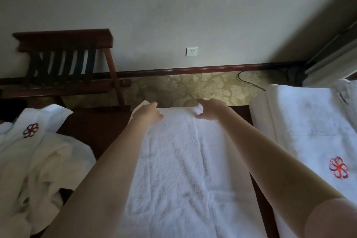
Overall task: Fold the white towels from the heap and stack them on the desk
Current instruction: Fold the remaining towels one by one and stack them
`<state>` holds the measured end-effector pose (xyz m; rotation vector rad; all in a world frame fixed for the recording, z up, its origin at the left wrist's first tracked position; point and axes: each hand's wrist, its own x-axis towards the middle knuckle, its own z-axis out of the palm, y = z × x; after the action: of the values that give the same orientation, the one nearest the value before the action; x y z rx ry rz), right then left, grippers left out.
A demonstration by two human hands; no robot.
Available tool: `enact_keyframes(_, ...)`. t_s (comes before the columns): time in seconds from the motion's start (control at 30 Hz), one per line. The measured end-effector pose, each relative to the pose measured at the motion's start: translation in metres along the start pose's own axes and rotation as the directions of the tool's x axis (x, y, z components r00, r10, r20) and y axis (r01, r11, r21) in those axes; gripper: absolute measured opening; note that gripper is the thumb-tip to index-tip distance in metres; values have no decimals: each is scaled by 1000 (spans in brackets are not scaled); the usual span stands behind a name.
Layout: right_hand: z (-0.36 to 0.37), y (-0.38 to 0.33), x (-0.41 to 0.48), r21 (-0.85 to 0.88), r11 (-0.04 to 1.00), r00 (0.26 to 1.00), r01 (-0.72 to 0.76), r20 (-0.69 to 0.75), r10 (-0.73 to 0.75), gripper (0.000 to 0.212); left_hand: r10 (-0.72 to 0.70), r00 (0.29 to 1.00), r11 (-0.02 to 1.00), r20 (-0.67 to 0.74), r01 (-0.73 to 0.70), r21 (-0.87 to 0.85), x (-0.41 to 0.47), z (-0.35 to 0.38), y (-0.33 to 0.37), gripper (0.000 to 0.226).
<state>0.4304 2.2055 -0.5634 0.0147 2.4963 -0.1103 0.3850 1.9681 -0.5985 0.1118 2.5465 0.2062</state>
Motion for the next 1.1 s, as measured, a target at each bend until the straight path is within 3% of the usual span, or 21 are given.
enact_keyframes(0.1, 3, 1, 6, 25, 999, 998, -21, -63, 23, 58, -26, 997, 1000, -77, 27, 13, 2, 6, 2, 45)
enact_keyframes(0.2, 2, 3, 1, 62, 997, 980, -49, -191, 60, 49, -103, 974, 991, -201, 82, -110, 0, 12, 4, 43)
enact_keyframes(0.33, 0, 12, -8, 84, 991, 940, -100, -319, 121, 6, -157, 932, 985, -328, 125, -118, -11, 7, 4, 30)
enact_keyframes(0.43, -4, 17, -17, 138, 980, 899, -141, -396, 185, 22, -186, 903, 983, -389, 176, -61, -19, -5, -2, 15)
enact_keyframes(0.53, -8, 22, -31, 150, 974, 895, -167, -392, 214, 50, -195, 896, 980, -398, 198, -34, -33, -22, -9, 49)
enact_keyframes(0.6, -11, 27, -42, 129, 976, 895, -176, -393, 213, 44, -163, 907, 986, -387, 168, -21, -47, -34, -15, 53)
enact_keyframes(0.7, -14, 31, -64, 205, 965, 867, -164, -437, 240, 30, -120, 907, 982, -404, 167, 83, -74, -53, -24, 28)
enact_keyframes(0.83, -7, 36, -103, 247, 959, 842, -137, -482, 244, 21, -33, 901, 965, -433, 141, 220, -120, -67, -33, 25)
enact_keyframes(1.1, 51, 34, -176, 158, 980, 893, -124, -413, 180, 20, -46, 931, 957, -363, 146, 251, -197, -32, -57, 20)
